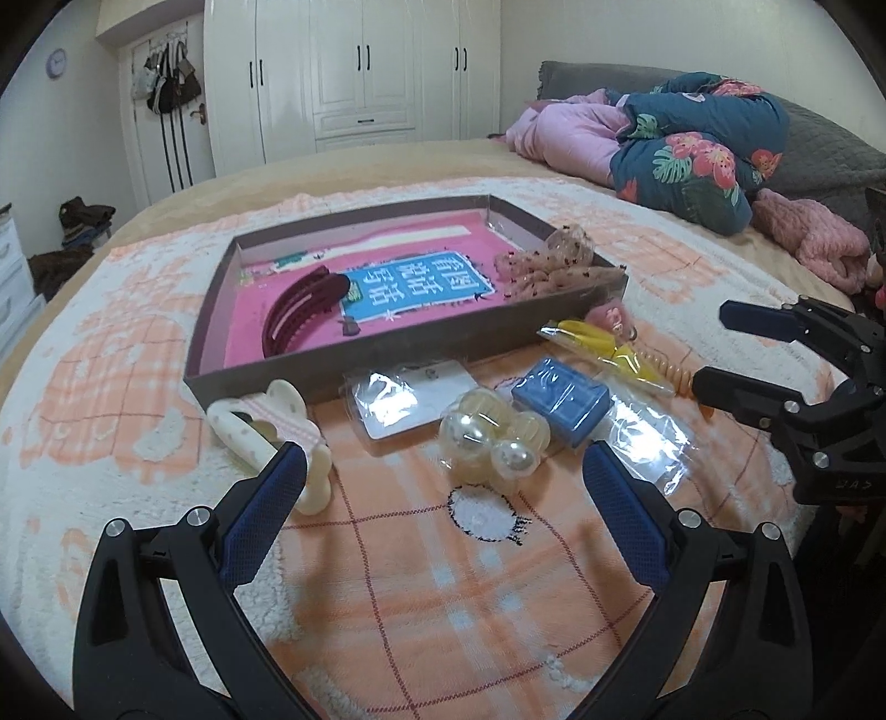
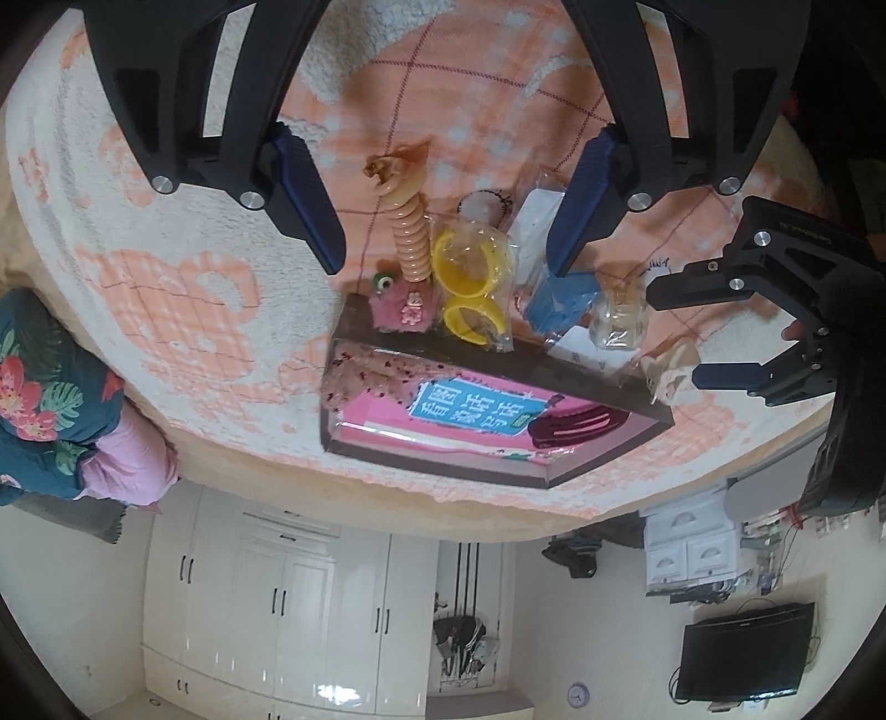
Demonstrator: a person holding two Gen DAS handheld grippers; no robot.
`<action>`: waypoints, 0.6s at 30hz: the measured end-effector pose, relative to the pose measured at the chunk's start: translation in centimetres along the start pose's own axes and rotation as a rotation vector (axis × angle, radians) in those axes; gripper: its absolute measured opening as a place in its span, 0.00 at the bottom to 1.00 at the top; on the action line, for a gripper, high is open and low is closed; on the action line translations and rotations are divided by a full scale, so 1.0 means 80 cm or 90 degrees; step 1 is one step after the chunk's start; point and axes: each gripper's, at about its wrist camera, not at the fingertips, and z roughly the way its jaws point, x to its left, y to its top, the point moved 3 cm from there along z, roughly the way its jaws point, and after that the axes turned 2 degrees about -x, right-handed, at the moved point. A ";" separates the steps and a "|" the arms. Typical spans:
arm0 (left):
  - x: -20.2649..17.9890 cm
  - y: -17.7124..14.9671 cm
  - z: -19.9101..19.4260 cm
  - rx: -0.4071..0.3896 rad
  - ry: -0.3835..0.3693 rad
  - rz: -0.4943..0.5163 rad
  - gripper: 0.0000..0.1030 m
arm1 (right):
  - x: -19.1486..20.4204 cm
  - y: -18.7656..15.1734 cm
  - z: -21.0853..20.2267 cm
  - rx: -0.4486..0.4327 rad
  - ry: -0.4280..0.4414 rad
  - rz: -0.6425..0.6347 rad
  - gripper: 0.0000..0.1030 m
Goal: Organize jewelry
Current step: 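Close the left tool on the pearl earrings while the right tool grasps the yellow bangles bag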
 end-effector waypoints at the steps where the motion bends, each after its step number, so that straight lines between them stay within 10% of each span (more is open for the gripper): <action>1: 0.000 0.000 0.001 0.000 0.000 0.001 0.89 | 0.000 0.000 0.003 0.004 0.003 -0.001 0.64; 18: -0.006 0.007 0.024 0.009 -0.036 0.000 0.74 | 0.004 -0.001 0.047 0.052 0.048 0.003 0.41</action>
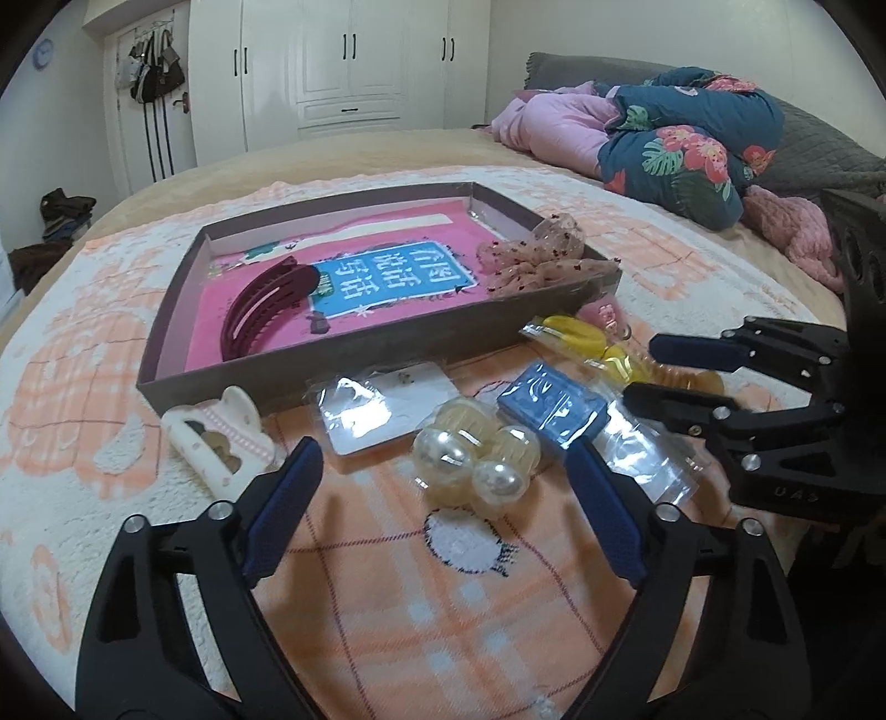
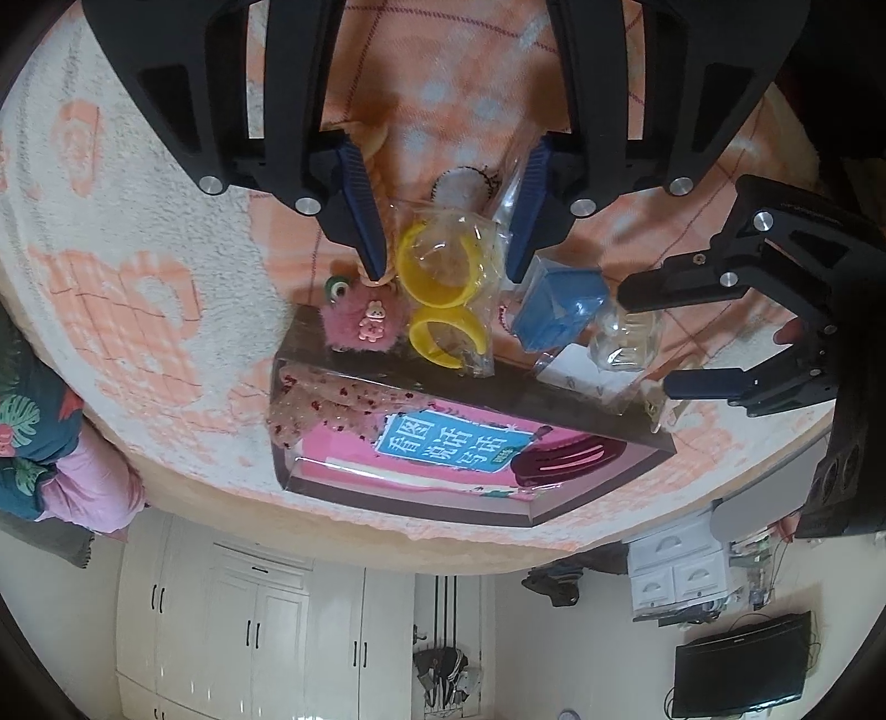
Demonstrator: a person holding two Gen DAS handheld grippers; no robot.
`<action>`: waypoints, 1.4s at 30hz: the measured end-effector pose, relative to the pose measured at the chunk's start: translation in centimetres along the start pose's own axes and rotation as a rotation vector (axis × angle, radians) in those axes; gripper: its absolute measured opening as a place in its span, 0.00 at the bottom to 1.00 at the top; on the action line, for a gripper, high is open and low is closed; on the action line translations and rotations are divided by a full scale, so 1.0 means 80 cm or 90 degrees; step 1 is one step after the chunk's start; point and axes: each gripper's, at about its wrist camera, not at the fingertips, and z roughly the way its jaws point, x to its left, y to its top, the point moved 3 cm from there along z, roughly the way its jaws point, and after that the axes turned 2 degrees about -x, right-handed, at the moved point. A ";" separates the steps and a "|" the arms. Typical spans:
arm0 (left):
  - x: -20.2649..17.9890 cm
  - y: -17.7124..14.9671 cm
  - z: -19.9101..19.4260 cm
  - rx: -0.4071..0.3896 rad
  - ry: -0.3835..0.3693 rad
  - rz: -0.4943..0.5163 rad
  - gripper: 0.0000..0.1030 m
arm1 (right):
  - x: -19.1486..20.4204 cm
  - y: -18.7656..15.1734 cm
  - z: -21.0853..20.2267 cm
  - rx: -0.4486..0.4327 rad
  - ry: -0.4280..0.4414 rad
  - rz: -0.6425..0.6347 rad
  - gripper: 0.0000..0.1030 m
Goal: Organize jewelry
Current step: 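Close the left tool on the pearl earrings while the right tool grasps the yellow bangles bag, then lower the pearl earrings and yellow bangles into the tray and open both tools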
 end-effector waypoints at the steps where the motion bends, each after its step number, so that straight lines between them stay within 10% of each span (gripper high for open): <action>1: -0.001 0.001 0.000 -0.002 -0.002 0.000 0.73 | 0.000 0.001 0.001 0.000 0.001 0.000 0.41; 15: -0.004 0.000 0.011 0.021 -0.057 -0.024 0.38 | -0.010 0.006 0.008 0.013 0.043 0.048 0.35; 42: 0.042 0.023 -0.045 -0.058 -0.023 -0.109 0.38 | 0.022 0.023 -0.046 -0.062 0.075 0.044 0.34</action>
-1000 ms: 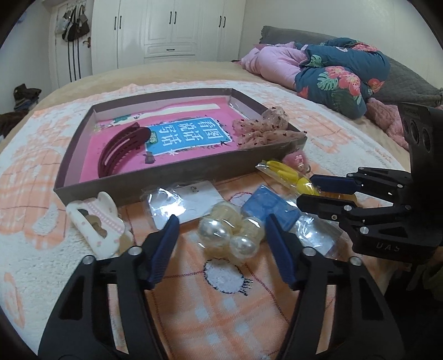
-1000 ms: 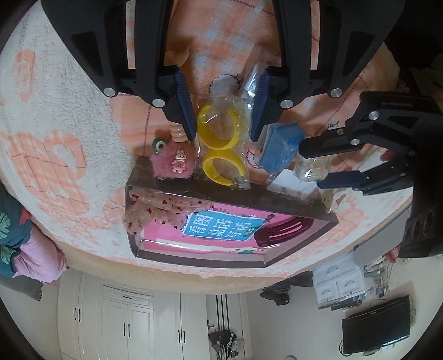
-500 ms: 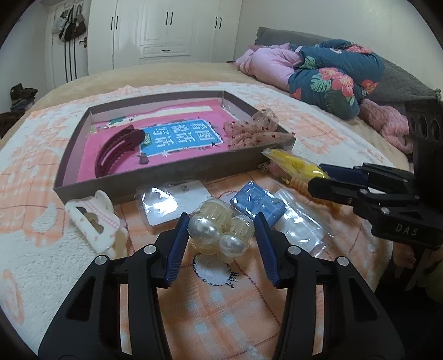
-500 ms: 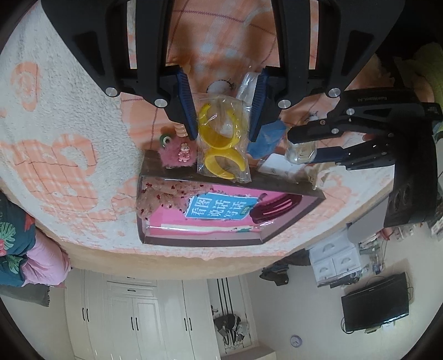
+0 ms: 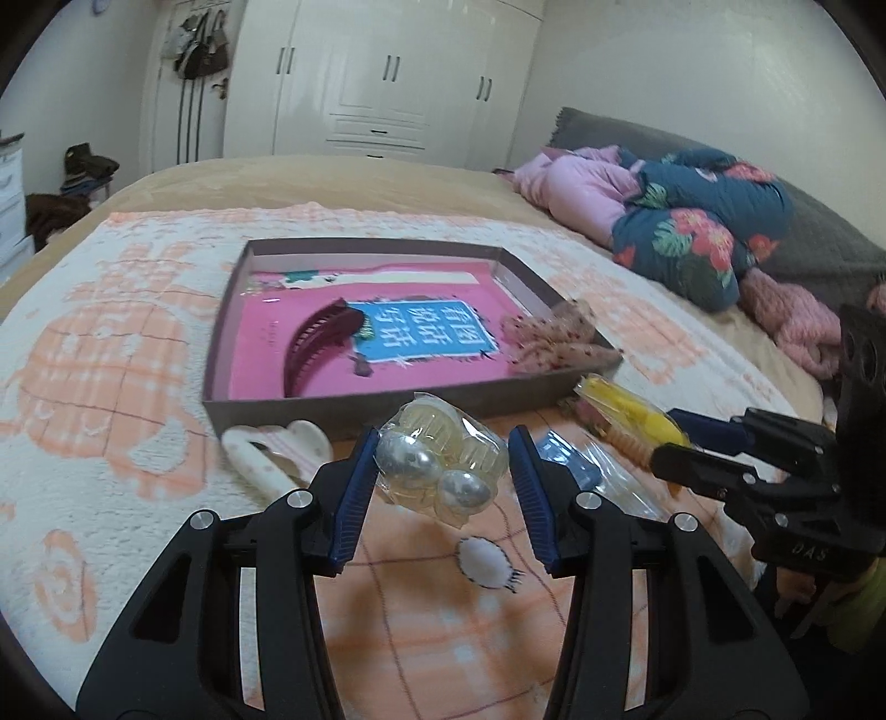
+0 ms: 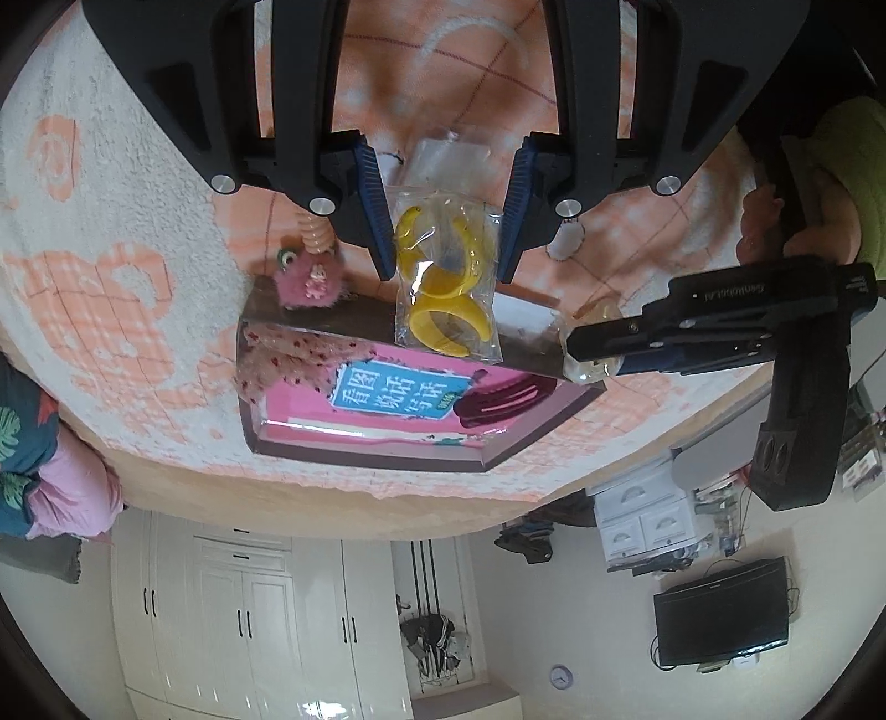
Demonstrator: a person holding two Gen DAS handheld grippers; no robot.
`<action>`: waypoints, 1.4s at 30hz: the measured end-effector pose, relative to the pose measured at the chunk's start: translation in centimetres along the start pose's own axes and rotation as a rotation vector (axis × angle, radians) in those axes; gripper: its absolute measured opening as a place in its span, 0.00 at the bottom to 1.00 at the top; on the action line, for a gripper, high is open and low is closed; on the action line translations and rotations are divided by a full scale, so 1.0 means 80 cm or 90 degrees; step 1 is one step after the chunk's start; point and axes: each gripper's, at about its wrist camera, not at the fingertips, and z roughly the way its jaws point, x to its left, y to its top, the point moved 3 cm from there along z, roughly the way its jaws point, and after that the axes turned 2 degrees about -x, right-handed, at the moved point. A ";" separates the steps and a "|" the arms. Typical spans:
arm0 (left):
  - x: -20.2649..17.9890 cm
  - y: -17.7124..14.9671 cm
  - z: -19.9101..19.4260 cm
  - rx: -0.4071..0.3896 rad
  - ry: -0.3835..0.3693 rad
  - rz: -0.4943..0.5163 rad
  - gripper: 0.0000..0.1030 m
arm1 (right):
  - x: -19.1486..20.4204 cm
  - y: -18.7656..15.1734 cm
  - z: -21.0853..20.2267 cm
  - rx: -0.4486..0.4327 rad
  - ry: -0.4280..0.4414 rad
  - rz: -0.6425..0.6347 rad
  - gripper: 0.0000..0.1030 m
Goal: Organize jewelry
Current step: 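Lower the pearl earrings and yellow bangles into the tray and open both tools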
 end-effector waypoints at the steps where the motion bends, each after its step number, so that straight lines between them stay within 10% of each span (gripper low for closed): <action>1: 0.003 0.002 -0.002 -0.004 0.005 -0.003 0.38 | 0.002 0.001 0.001 0.000 0.000 -0.001 0.34; 42: 0.066 0.086 0.041 -0.042 0.070 -0.051 0.38 | -0.037 0.083 0.075 -0.031 -0.068 -0.008 0.34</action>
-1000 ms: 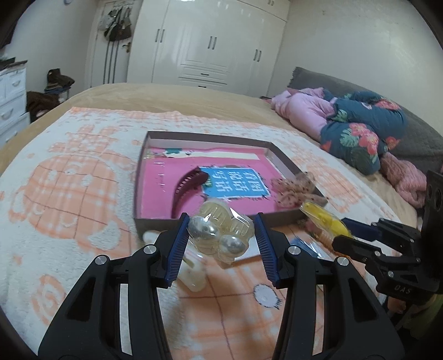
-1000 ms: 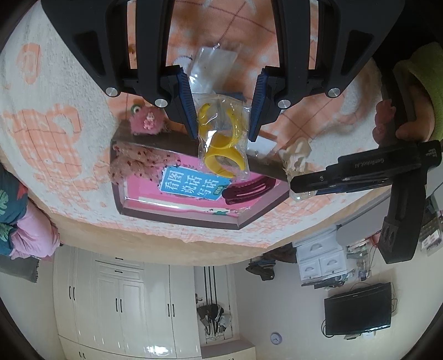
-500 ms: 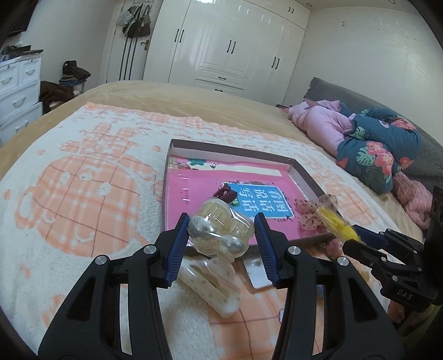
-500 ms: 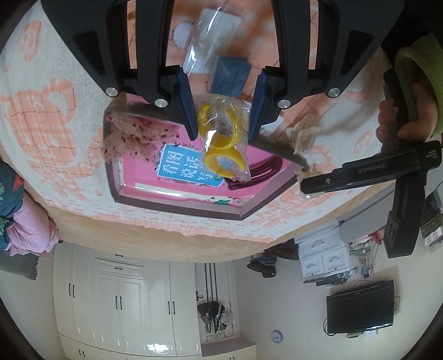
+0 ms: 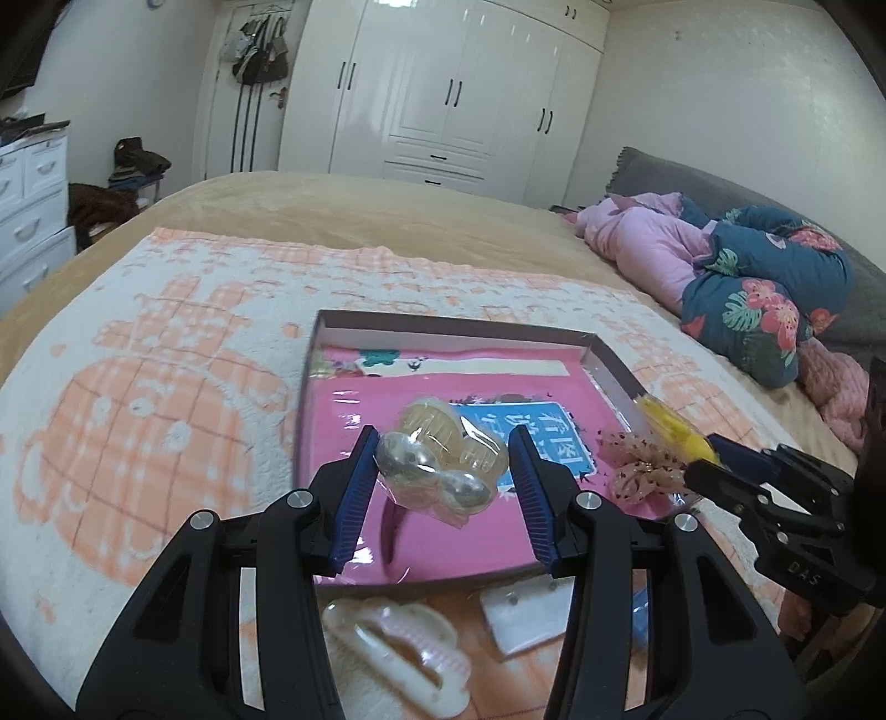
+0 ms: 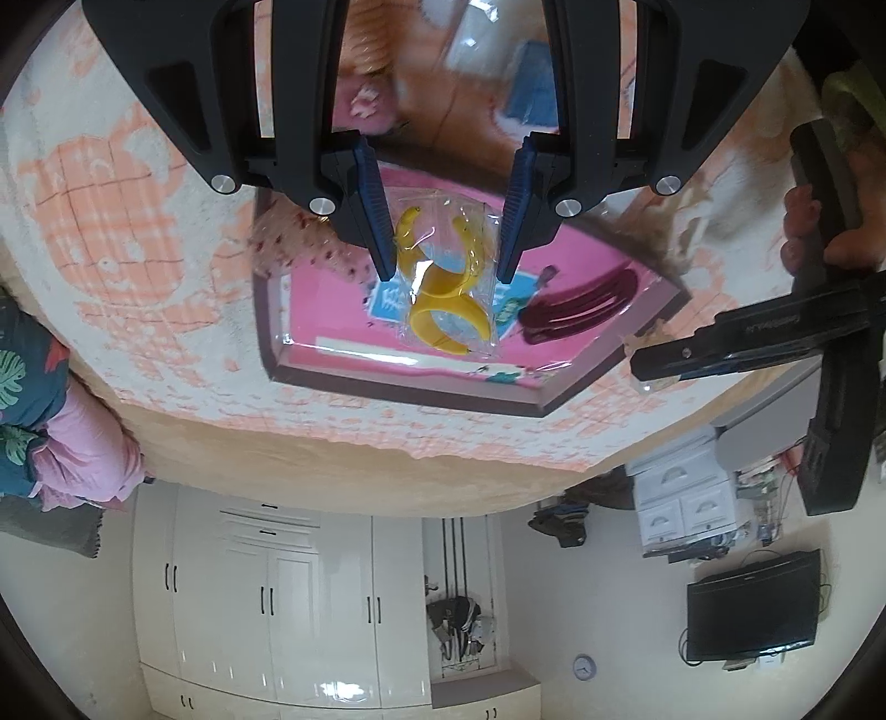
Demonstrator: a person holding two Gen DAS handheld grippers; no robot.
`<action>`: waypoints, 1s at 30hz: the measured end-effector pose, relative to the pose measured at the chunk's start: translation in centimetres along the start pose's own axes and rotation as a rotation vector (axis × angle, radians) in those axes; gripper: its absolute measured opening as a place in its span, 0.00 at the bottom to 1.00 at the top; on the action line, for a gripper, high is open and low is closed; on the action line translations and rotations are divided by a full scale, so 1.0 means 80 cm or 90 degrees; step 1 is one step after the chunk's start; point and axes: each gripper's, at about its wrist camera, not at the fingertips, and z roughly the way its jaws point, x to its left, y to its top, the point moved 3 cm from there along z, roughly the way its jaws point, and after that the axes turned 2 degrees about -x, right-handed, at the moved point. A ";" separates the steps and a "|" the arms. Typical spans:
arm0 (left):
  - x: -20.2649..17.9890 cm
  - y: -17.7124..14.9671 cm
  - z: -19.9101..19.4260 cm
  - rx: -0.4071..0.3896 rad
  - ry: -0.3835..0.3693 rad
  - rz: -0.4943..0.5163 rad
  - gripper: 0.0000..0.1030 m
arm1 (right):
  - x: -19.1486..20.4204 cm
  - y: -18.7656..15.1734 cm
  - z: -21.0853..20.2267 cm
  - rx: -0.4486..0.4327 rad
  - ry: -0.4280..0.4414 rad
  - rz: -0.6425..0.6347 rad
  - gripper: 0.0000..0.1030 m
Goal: Organize jewelry
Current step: 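Lower the pearl earrings and yellow bangles into the tray and open both tools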
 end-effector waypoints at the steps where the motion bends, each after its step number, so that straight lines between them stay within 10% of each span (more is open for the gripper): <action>1: 0.000 0.001 0.004 0.002 0.001 0.000 0.38 | -0.003 0.001 0.003 0.001 -0.004 0.001 0.34; 30: -0.047 -0.014 0.075 0.063 -0.036 0.068 0.38 | -0.062 0.010 0.083 0.087 -0.055 0.037 0.34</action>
